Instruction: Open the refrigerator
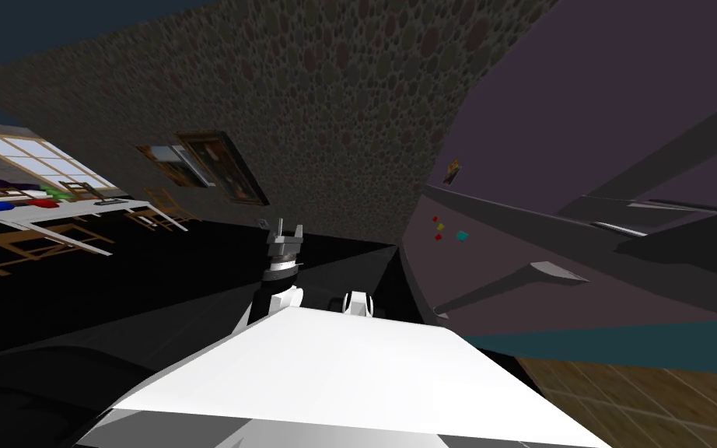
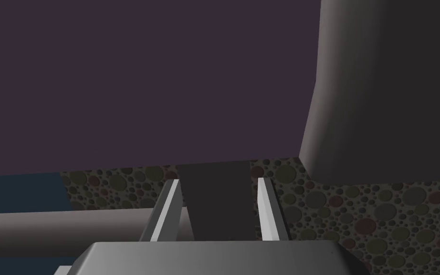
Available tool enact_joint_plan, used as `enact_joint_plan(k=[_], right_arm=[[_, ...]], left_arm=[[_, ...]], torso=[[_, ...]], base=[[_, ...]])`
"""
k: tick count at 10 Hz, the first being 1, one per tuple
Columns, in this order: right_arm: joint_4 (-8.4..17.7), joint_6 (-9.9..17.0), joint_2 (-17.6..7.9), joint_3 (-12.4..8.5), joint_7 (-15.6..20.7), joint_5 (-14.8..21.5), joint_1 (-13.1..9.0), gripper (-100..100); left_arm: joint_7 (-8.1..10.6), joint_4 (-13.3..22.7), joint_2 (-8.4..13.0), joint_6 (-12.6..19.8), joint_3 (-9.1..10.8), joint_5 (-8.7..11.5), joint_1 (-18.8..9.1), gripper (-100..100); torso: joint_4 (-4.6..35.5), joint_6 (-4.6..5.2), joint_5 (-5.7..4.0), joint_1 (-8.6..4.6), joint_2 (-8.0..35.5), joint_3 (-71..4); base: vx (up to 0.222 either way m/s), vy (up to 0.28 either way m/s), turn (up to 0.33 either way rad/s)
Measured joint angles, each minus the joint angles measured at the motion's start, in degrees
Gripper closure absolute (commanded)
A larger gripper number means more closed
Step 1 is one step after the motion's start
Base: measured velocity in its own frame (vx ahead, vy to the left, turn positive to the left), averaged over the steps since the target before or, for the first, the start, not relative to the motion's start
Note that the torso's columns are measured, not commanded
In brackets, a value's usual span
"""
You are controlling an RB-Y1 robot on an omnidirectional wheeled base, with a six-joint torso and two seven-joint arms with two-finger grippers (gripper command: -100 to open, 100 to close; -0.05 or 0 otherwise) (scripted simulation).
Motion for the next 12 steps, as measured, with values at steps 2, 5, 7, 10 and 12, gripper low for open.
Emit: enact_joint_plan(k=[2,5,7,10,12], right_arm=[[0.85,0.41,0.44,0.28,0.1,-0.22,1.02,100],[2.67,0.44,1.33,0.7,0.5,-0.35,1.52,100],[3.92,0.72,1.75,0.43,0.65,-0.59,2.14,100],[5.05,0.81,3.02,0.23,0.85,-0.78,2.58,100],[6.18,1.38,3.1,0.2,0.84,-1.17,3.73,100]], left_arm=[[0.0,0.0,0.0,0.0,0.0,0.0,0.0,0],[0.0,0.0,0.01,0.0,0.0,0.0,0.0,0],[0.0,0.0,0.0,0.0,0.0,0.0,0.01,0],[0.0,0.0,0.0,0.0,0.0,0.0,0.0,0],[0.0,0.0,0.01,0.0,0.01,0.0,0.0,0]], torso=[[0.03,-0.15,0.09,-0.45,-0.14,-0.23],[-0.02,-0.27,0.07,-0.62,-0.34,-0.4],[-0.09,-0.29,0.09,-0.34,-0.52,-0.47],[0.06,-0.17,0.11,-0.46,-0.08,-0.2],[0.05,-0.22,0.14,-0.54,-0.16,-0.29]], base=[[0.163,0.254,-0.045],[0.138,0.228,-0.034],[0.157,0.274,-0.033],[0.137,0.265,-0.022],[0.175,0.251,-0.031]])
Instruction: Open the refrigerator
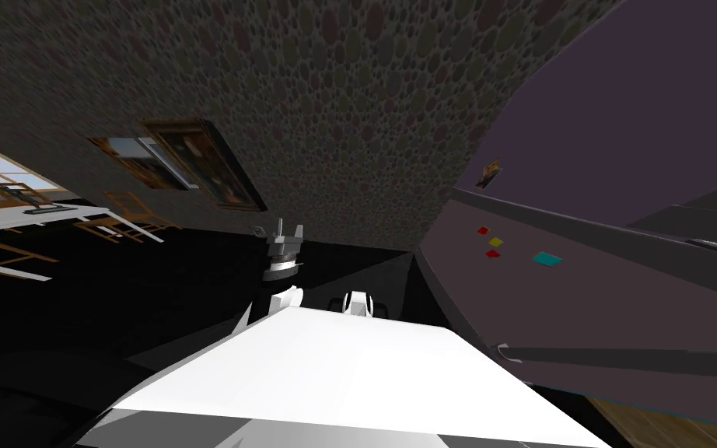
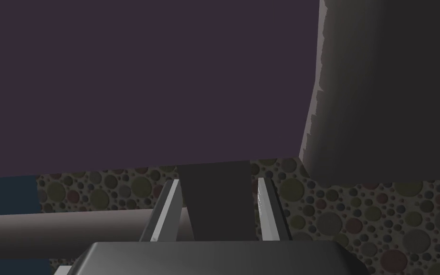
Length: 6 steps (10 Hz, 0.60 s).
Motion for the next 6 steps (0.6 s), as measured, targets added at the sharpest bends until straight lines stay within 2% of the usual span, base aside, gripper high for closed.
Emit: enact_joint_plan(k=[2,3,4,5,6], right_arm=[[0.99,-0.28,0.95,-0.16,0.3,-0.07,0.07,100],[1.57,-0.25,1.48,-0.57,0.34,-0.24,0.36,100],[2.61,1.07,1.16,0.05,0.47,-0.42,1.28,100],[3.07,1.98,1.05,0.19,0.46,-0.75,2.06,100],[3.17,1.19,1.53,0.18,0.55,-0.58,1.41,100]], left_arm=[[0.0,0.0,0.0,0.0,0.0,0.0,0.0,0],[0.0,0.0,-0.01,0.0,-0.01,0.0,0.0,0],[0.0,0.0,-0.01,0.0,-0.01,0.0,0.02,0],[0.0,0.0,-0.01,0.0,-0.01,0.0,0.0,0],[0.0,0.0,0.01,0.0,0.0,0.0,-0.01,0]], torso=[[0.01,0.04,-0.04,0.1,0.16,0.13],[0.09,0.22,-0.04,0.32,0.28,0.28],[0.03,0.31,-0.13,0.32,0.12,0.27],[0.1,0.25,-0.09,0.17,0.44,0.37],[0.31,0.32,-0.04,-0.17,0.9,0.62]], base=[[0.133,0.275,-0.015],[0.259,0.332,-0.054],[0.179,0.308,-0.042],[0.047,0.177,0.014],[0.019,0.058,0.022]])
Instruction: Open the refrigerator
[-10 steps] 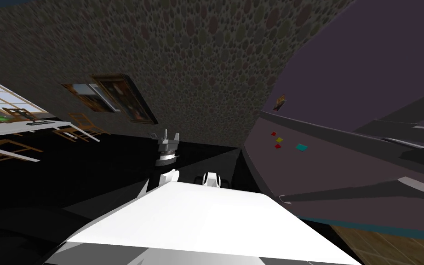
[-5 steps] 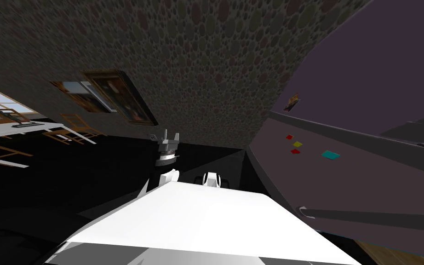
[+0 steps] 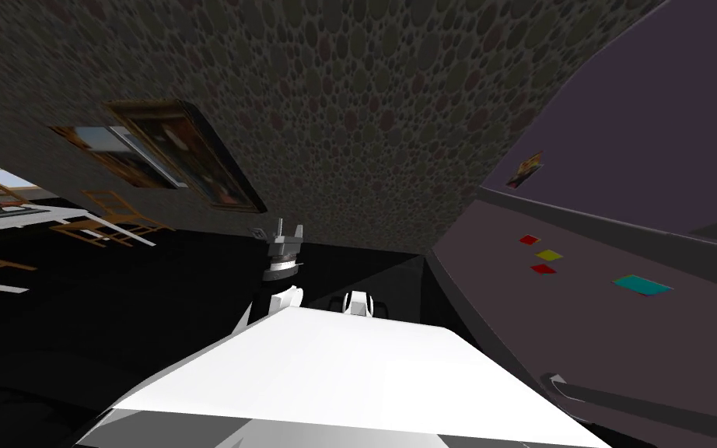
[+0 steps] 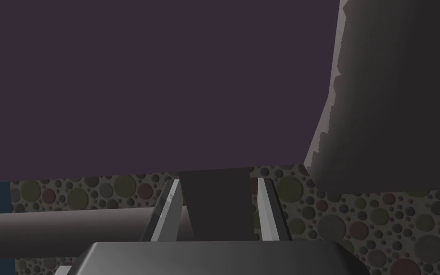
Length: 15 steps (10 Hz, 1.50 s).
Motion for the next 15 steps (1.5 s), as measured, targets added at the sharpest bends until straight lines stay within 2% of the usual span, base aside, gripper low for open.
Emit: enact_joint_plan(k=[1,2,3,6,7,8,9,10,11,13,14,15], right_arm=[[-0.09,-0.38,-0.02,0.1,0.03,0.03,-0.08,100],[0.63,-0.38,0.44,0.04,0.18,-0.04,-0.12,100],[1.99,0.55,0.54,0.0,0.3,-0.5,0.8,100],[4.24,0.22,1.68,0.64,0.82,-0.65,0.73,100],[5.49,0.4,1.49,0.8,0.88,-1.02,1.33,100],[7.21,0.4,2.05,0.9,1.21,-1.0,0.9,100],[7.57,0.59,2.48,0.86,1.29,-1.28,1.5,100],[7.8,2.18,2.49,1.27,1.19,-2.09,3.3,100],[8.29,1.9,3.1,1.33,1.3,-2.02,2.99,100],[11.28,1.67,3.96,1.57,2.02,-1.88,2.14,100],[12.13,0.61,4.73,1.24,2.24,-1.63,1.58,100],[13.22,0.71,4.81,0.98,2.25,-2.12,2.39,100]], left_arm=[[0.0,0.01,0.01,0.0,0.01,0.0,-0.01,0],[0.0,0.01,0.0,0.0,0.0,0.0,0.01,0],[0.0,0.0,-0.01,0.0,-0.01,0.0,0.02,0],[0.0,0.0,0.0,0.0,0.0,0.0,0.02,0],[0.0,0.0,0.0,0.0,0.0,0.0,0.02,0],[0.0,0.0,-0.01,0.0,-0.01,0.0,0.02,0],[0.0,0.0,0.0,0.0,0.0,0.0,0.02,0],[0.0,0.0,0.0,0.0,0.0,0.0,0.03,0],[0.0,0.0,0.0,0.0,0.01,0.0,0.02,0],[0.0,0.0,0.0,0.0,0.0,0.0,0.02,0],[0.0,0.0,0.01,0.0,0.01,0.0,0.02,0],[0.0,0.0,0.0,0.0,0.0,0.0,0.03,0]], torso=[[0.06,0.08,-0.08,-0.18,0.11,0.1],[-0.11,0.16,-0.17,0.32,-0.42,-0.09],[-0.31,0.13,-0.2,0.74,-0.73,-0.25],[-0.16,-0.04,-0.08,0.13,-0.4,-0.2],[-0.21,-0.13,-0.08,0.11,-0.61,-0.35],[-0.25,-0.08,-0.13,0.35,-0.65,-0.33],[-0.22,-0.07,-0.05,0.25,-0.59,-0.31],[-0.25,-0.1,-0.12,0.26,-0.67,-0.35],[-0.18,-0.16,0.02,0.04,-0.51,-0.35],[-0.23,-0.01,-0.13,0.4,-0.62,-0.28],[-0.15,0.01,0.0,0.24,-0.38,-0.2],[-0.2,0.0,-0.06,0.53,-0.62,-0.26]], base=[[0.172,0.157,0.045],[0.256,0.279,0.011],[0.234,0.271,-0.019],[0.247,0.233,-0.004],[0.257,0.298,0.026],[0.256,0.228,0.0],[0.291,0.23,0.003],[0.234,0.175,-0.01],[0.241,0.221,0.015],[0.241,0.218,0.019],[0.32,0.24,0.011],[0.378,0.331,0.033]])
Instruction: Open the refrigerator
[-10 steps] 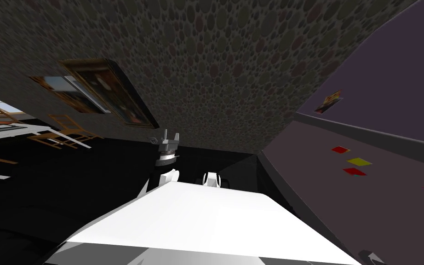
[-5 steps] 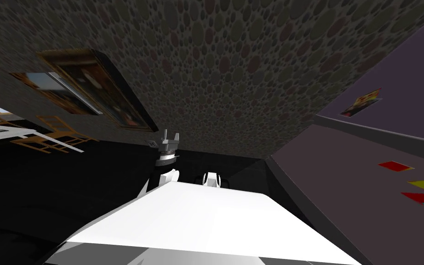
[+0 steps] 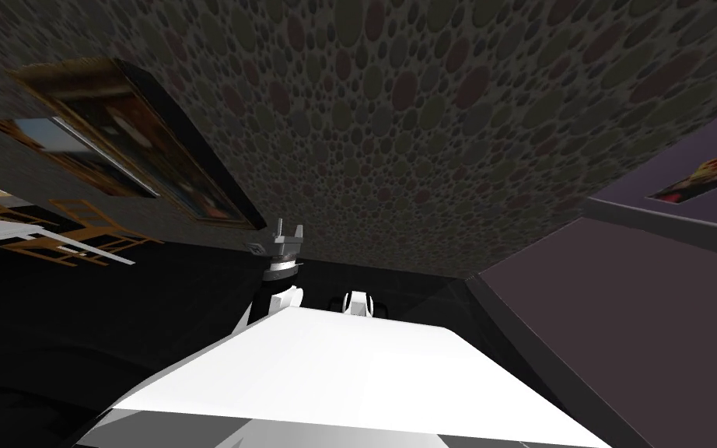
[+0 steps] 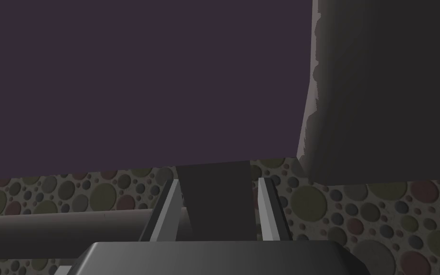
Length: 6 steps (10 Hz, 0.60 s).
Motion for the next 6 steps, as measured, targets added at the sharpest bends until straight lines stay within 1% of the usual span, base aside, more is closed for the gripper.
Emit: enact_joint_plan(k=[1,2,3,4,5,6], right_arm=[[1.55,0.55,0.33,0.03,0.22,-0.23,0.16,100],[2.29,0.5,0.5,0.15,0.32,-0.38,0.29,100],[2.22,0.24,0.44,0.42,0.32,-0.4,0.32,100],[3.32,0.79,-1.14,1.76,1.42,-2.34,-0.38,100],[5.03,0.79,-2.79,3.24,3.21,-3.47,-2.61,100],[6.51,0.8,-3.94,4.37,4.28,-4.22,-4.24,100]], left_arm=[[0.0,-0.01,-0.01,0.0,-0.01,0.0,0.01,0],[0.0,-0.01,0.0,0.0,0.0,0.0,0.0,0],[0.0,0.0,0.01,0.0,0.01,0.0,-0.03,0],[0.0,0.0,0.0,0.01,0.0,0.0,-0.04,0],[0.0,0.0,0.01,0.01,0.0,0.0,-0.04,0],[0.0,0.0,0.01,0.0,0.01,0.0,-0.04,0]], torso=[[-0.03,0.11,-0.05,0.3,-0.04,0.05],[0.12,0.14,0.1,0.07,0.46,0.26],[0.32,0.11,0.19,-0.35,1.01,0.51],[0.18,-0.08,-0.27,-0.42,0.68,0.47],[0.07,0.12,-0.66,-0.59,0.39,0.45],[0.12,0.33,-0.87,-0.93,0.52,0.58]], base=[[0.276,0.242,-0.001],[0.112,0.092,0.009],[0.104,0.128,0.191],[0.095,0.144,0.16],[0.034,0.069,0.019],[0.001,0.018,-0.027]])
